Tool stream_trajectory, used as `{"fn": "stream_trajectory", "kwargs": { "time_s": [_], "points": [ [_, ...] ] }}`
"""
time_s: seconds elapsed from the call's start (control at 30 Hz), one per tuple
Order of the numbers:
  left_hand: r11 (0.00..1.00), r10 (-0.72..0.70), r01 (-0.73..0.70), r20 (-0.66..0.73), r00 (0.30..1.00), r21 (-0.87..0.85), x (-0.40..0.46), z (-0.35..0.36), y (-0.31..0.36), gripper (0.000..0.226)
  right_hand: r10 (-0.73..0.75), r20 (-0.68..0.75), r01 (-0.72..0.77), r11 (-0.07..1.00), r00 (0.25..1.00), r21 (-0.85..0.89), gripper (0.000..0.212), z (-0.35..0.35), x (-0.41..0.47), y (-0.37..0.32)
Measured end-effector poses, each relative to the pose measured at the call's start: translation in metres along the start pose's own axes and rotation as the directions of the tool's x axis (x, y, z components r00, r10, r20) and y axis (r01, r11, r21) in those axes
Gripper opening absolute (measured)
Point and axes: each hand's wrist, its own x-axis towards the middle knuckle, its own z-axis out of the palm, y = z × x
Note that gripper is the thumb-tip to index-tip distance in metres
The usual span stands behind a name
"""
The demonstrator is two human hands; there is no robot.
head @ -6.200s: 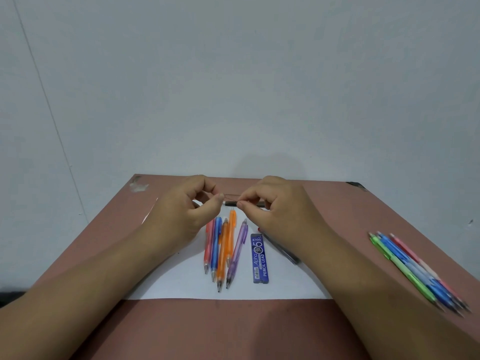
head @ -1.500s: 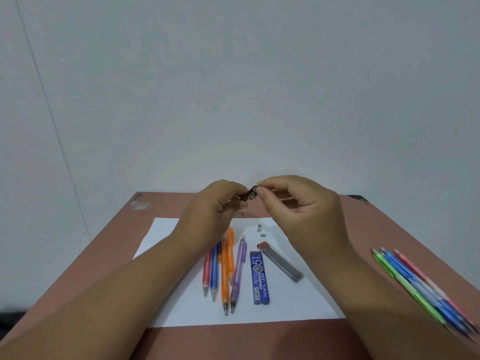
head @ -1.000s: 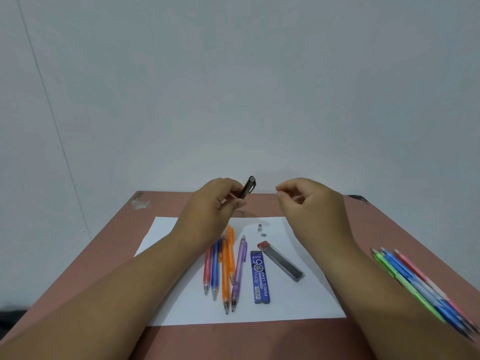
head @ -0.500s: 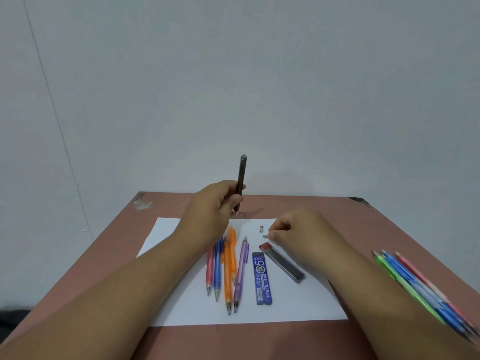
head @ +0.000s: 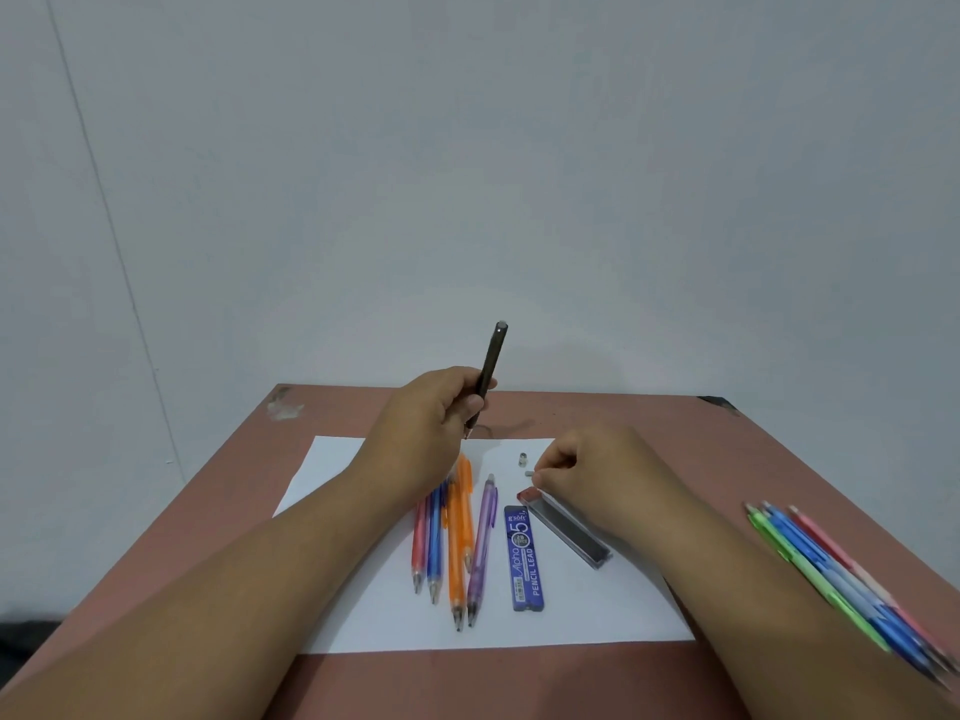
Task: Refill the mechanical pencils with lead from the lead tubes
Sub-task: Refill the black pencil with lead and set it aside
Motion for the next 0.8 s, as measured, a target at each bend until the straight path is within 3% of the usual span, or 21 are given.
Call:
{"fn": "stream_trajectory", "kwargs": {
  "time_s": [0.3, 0.6, 0.8],
  "points": [
    [0.998, 0.037, -0.037, -0.001, 0.999, 0.054, 0.002, 0.001, -0.002, 0.01, -0.01, -0.026, 0.011, 1.0, 1.0, 0.018, 0.012, 0.001, -0.001, -0.003],
    [0.992, 0.074, -0.072, -0.012, 0.997, 0.1, 0.004, 0.003, -0.008, 0.015, -0.029, -0.065, 0.028, 1.0, 0.997, -0.004, 0.015, 0.001, 0.0, -0.004],
    [0.993, 0.089, -0.085, -0.053, 0.995, 0.078, 0.006, 0.002, -0.013, 0.021, -0.013, -0.343, 0.09, 0.973, 0.939, 0.212, 0.011, -0.019, -0.004, -0.006]
  ]
}}
